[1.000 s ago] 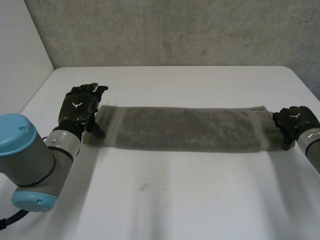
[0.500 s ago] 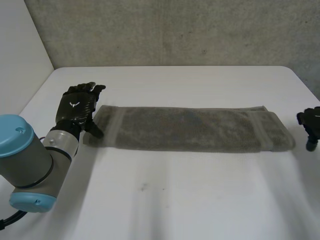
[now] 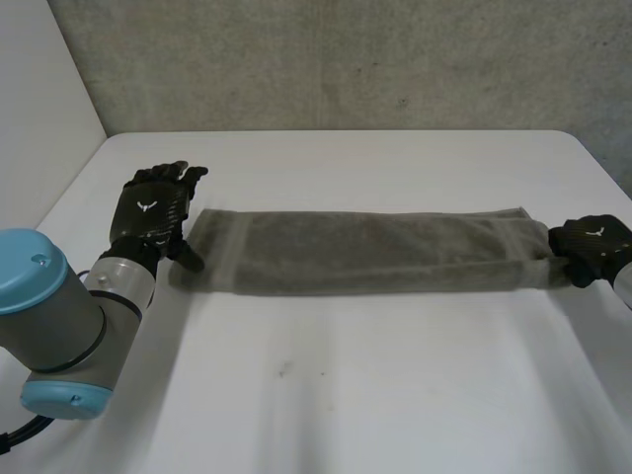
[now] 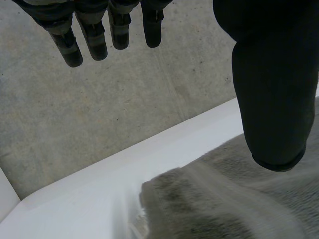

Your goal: Fold the towel.

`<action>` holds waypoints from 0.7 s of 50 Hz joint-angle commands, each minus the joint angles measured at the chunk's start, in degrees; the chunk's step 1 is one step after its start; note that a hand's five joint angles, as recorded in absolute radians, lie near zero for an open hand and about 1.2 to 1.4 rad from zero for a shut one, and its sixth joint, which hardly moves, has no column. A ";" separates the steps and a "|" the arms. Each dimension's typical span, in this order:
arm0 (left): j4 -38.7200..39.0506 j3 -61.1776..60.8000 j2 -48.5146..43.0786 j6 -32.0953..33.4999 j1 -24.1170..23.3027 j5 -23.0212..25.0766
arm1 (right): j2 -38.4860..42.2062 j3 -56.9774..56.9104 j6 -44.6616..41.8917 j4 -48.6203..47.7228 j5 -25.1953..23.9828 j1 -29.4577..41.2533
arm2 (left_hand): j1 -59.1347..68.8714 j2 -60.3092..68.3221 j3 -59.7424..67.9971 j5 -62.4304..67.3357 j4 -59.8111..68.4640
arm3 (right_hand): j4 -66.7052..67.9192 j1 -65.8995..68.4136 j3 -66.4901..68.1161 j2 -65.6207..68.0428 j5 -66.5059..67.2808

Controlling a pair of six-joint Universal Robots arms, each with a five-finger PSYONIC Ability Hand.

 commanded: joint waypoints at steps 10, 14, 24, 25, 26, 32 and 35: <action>0.03 -0.26 0.26 0.00 0.00 -0.09 | -5.53 -7.16 -7.13 -0.38 20.42 -4.64 | -0.07 0.49 0.47 -1.80 0.47 | 3.12 4.10 3.30 4.89 3.85; -0.06 -0.35 0.53 0.00 -0.09 -0.17 | -8.95 -7.78 -6.43 -0.20 14.98 4.37 | -0.07 0.49 0.47 -1.80 0.47 | 3.12 4.10 3.30 4.89 3.85; -0.06 -0.61 0.88 0.00 -0.26 -0.26 | -5.09 -14.55 -7.04 -0.12 13.38 32.89 | -0.07 0.49 0.47 -1.80 0.47 | 3.12 4.10 3.30 4.89 3.85; -0.06 -0.96 0.88 0.00 -0.18 -0.18 | -3.01 -15.68 -7.04 -0.03 13.30 36.90 | -0.07 0.49 0.47 -1.80 0.47 | 3.12 4.10 3.30 4.89 3.85; -0.06 -0.96 0.88 0.00 -0.18 -0.18 | -2.99 -15.69 -7.04 -0.03 13.30 36.94 | -0.07 0.49 0.47 -1.80 0.47 | 3.12 4.10 3.30 4.89 3.85; -0.06 -1.14 1.67 0.00 -0.18 -0.18 | 5.10 -20.00 -7.04 -0.03 15.05 47.75 | -0.07 0.49 0.47 -1.80 0.47 | 3.12 4.10 3.30 4.89 3.85; -0.06 -1.14 1.67 0.00 -0.26 -0.18 | 8.70 -22.46 -6.86 0.24 17.78 50.03 | -0.07 0.49 0.47 -1.80 0.47 | 3.12 4.10 3.30 4.89 3.85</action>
